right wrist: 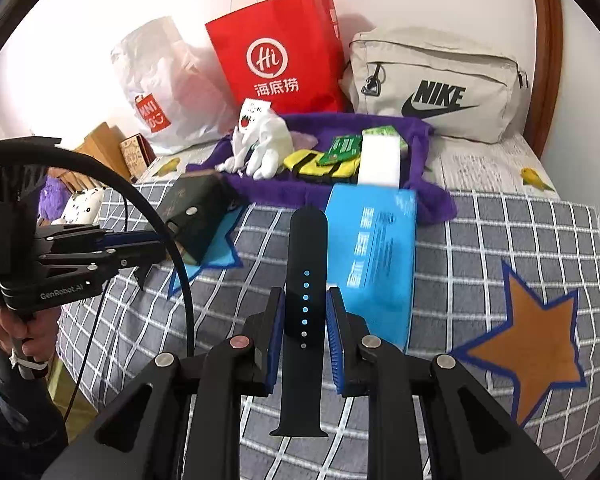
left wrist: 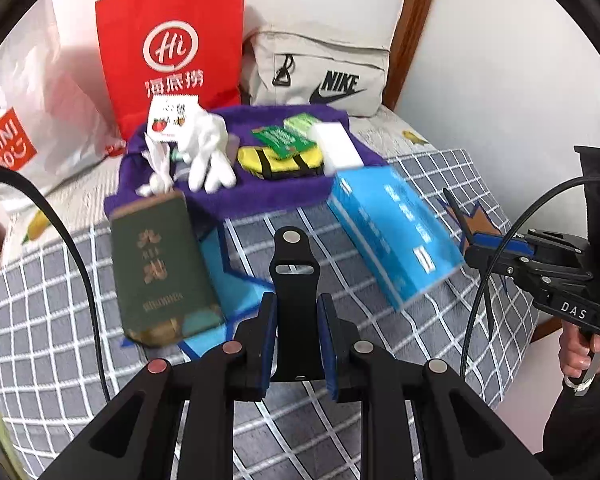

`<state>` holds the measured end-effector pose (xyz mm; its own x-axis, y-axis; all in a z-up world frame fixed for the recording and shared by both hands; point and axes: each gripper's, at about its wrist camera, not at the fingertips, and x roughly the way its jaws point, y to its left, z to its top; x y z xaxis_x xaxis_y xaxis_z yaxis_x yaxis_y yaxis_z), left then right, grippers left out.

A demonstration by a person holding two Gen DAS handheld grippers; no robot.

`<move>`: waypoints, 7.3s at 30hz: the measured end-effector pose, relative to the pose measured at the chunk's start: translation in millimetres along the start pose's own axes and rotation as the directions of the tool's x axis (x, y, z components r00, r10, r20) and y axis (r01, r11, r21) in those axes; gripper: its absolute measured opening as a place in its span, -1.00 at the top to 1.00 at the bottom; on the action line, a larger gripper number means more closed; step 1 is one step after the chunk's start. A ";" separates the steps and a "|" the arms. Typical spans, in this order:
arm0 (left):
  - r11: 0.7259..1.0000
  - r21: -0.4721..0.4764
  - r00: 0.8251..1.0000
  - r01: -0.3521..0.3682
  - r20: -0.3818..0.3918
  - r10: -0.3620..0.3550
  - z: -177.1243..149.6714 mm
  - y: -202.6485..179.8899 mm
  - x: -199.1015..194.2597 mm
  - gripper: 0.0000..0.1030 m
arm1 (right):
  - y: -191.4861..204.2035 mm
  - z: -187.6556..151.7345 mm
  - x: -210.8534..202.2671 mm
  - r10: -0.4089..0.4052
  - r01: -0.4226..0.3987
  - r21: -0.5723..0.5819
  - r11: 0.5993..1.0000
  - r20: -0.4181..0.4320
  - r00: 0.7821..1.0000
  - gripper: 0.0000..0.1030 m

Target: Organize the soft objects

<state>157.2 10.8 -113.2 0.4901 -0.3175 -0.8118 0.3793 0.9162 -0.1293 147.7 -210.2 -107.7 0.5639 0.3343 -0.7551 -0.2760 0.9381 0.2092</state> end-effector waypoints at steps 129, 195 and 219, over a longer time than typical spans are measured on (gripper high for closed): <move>0.985 -0.157 0.998 -0.066 0.013 0.069 100.6 125.1 20.8 -0.35 | -5.2 188.3 197.3 -0.078 0.070 -0.041 0.997 -0.224 0.972 -0.11; 0.948 -0.185 0.931 -0.259 0.214 0.296 -21.2 -46.8 -143.8 -0.93 | 59.0 -15.9 -111.1 -0.226 0.220 0.051 0.974 0.178 0.958 -1.00; 0.950 -0.163 0.930 -0.267 0.216 0.298 -23.2 -53.8 -148.7 -0.93 | 56.9 -15.0 -118.7 -0.216 0.208 0.063 0.976 0.187 0.958 -1.00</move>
<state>45.7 14.4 1.3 0.7385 -0.0747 -0.6701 0.1012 0.9949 0.0007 53.4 -197.9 -15.5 0.7457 0.1345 -0.6525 -0.1029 0.9909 0.0866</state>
